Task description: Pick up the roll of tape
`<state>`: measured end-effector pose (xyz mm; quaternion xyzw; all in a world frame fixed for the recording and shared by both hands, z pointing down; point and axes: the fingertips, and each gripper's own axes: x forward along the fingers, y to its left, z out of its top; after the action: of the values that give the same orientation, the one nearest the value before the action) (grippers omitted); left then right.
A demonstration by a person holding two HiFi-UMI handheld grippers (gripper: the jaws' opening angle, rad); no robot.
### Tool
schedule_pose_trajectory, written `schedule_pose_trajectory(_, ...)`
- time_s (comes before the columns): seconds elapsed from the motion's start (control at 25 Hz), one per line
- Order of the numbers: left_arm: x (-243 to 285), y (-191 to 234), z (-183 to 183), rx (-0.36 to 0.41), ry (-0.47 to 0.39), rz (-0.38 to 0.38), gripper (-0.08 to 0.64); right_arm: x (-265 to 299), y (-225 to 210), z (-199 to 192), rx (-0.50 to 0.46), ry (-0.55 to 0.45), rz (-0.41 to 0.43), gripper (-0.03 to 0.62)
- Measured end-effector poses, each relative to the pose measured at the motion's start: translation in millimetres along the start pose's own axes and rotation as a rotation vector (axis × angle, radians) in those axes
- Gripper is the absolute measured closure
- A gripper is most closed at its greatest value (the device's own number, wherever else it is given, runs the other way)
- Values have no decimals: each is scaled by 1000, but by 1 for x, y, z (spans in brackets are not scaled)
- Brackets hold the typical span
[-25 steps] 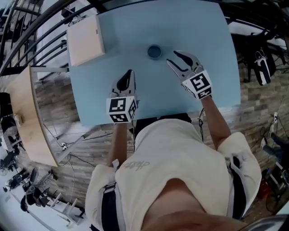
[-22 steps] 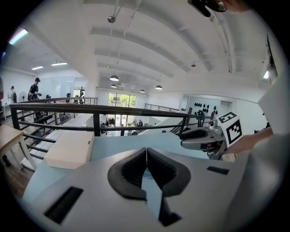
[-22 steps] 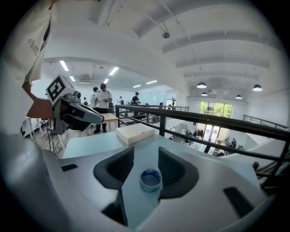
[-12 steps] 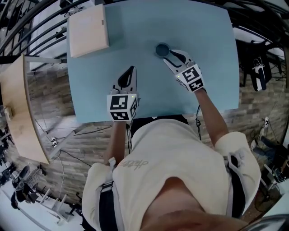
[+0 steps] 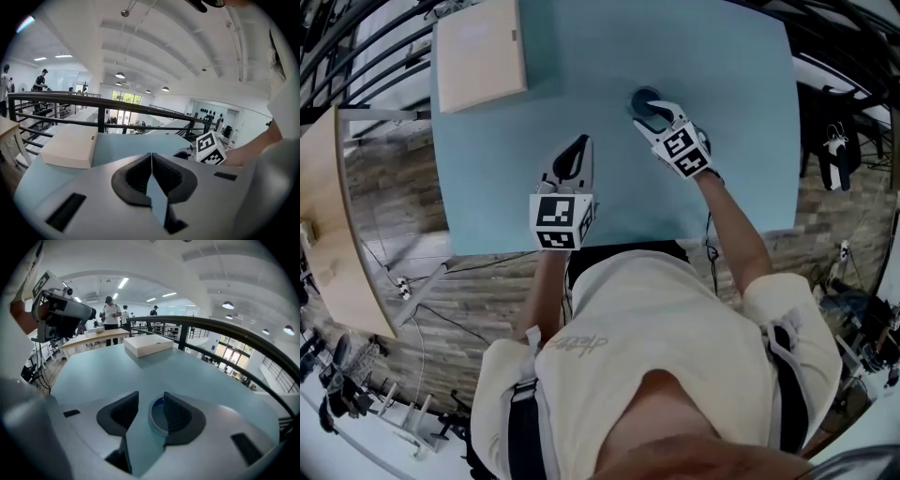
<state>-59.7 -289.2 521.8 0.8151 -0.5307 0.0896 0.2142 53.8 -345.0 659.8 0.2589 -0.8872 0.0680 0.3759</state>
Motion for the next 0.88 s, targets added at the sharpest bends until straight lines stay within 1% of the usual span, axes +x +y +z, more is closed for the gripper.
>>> schedule_pose_trajectory(0.16, 5, 3, -7, -16, 14, -1, 538, 21, 2, -26, -15, 79, 19, 416)
schedule_pose_trajectory(0.32, 11, 3, -11, -20, 24, -8, 538, 36, 1, -42, -14, 116, 35, 416)
schedule_pose_trajectory(0.6, 13, 5, -17, -35, 32, -9, 538, 50, 4, -46, -43, 178, 69, 416)
schedule_pose_trajectory(0.76, 8, 5, -22, -41, 36, -9, 538, 53, 5, -51, -60, 249, 79, 430)
schedule_pose_trajectory(0.88, 4, 9, -24, -42, 34, -5, 538, 55, 6, -55, -78, 326, 97, 451)
